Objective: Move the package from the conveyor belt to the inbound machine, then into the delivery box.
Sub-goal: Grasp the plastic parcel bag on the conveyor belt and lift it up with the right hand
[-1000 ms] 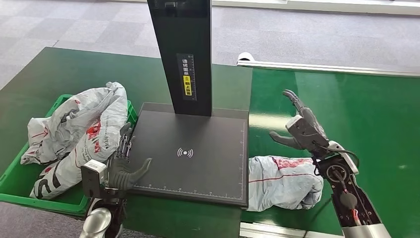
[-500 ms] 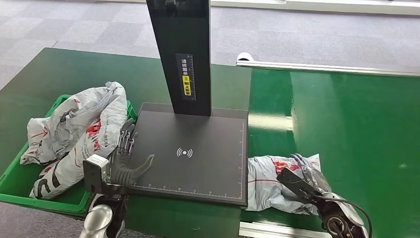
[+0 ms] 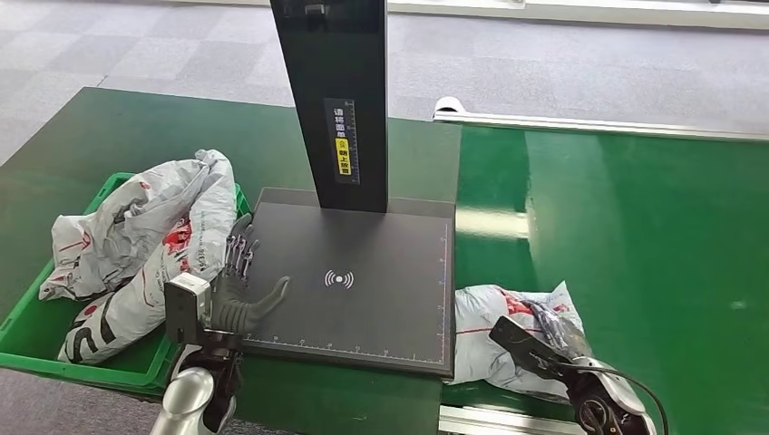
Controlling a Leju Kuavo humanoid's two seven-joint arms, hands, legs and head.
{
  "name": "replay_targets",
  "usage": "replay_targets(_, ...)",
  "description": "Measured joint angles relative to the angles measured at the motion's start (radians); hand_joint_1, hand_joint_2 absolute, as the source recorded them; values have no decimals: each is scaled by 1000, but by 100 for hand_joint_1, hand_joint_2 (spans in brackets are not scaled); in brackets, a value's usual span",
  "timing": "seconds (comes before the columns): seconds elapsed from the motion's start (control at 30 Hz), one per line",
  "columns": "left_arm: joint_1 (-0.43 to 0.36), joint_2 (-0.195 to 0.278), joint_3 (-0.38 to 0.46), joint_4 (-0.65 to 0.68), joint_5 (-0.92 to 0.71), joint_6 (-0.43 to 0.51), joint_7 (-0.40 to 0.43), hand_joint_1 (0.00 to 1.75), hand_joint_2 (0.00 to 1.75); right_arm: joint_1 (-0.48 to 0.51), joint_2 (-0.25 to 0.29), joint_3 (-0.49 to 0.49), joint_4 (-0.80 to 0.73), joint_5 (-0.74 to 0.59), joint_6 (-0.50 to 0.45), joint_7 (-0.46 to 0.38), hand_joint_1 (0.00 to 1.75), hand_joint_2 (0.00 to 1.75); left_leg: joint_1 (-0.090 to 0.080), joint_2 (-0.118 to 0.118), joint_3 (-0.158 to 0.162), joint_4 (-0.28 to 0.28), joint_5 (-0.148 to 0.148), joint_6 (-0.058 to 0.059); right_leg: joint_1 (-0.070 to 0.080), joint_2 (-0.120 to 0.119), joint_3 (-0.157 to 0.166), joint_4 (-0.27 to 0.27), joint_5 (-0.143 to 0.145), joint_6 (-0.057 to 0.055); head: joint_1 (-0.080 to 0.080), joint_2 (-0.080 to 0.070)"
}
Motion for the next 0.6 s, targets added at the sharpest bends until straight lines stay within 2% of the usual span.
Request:
replay_targets(0.37,29,-4,6,-18,-3,-3,-1,0,175,10,39,-41,-30,-22,-87,-83,175,175,0,-1,0,0,0,0,0,0,1,0,0,0,0,0)
replay_targets(0.6,44,-4,10,-34,2,-3,-12,0,175,35,76,-111,-109,-100,-174,-191,175,175,0,-1,-1,0,0,0,0,0,0,0,0,0,0,0)
